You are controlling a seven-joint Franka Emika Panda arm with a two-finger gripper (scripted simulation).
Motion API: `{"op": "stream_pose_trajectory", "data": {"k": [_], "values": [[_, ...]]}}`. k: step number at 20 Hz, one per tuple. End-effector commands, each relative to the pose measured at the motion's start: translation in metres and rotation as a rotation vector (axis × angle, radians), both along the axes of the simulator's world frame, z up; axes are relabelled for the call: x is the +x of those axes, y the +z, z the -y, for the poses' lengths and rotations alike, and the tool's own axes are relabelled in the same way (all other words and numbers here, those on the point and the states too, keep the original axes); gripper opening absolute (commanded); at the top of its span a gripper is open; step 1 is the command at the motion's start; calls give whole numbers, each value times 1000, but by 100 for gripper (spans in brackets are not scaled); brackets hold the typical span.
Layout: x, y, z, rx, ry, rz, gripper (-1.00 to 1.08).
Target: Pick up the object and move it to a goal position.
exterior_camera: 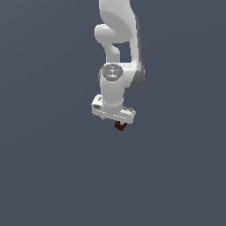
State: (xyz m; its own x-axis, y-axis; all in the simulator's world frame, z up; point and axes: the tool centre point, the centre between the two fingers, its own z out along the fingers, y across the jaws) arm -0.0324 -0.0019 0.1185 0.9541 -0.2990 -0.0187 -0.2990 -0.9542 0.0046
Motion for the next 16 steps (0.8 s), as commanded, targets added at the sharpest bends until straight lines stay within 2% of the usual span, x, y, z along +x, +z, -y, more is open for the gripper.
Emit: {"op": "stream_pose_trajectory", "data": {"k": [1, 9, 16], "values": [[-8, -8, -11, -1, -50, 3, 100], [-32, -28, -39, -3, -197, 12, 100], [-46, -38, -52, -4, -275, 17, 100]]}}
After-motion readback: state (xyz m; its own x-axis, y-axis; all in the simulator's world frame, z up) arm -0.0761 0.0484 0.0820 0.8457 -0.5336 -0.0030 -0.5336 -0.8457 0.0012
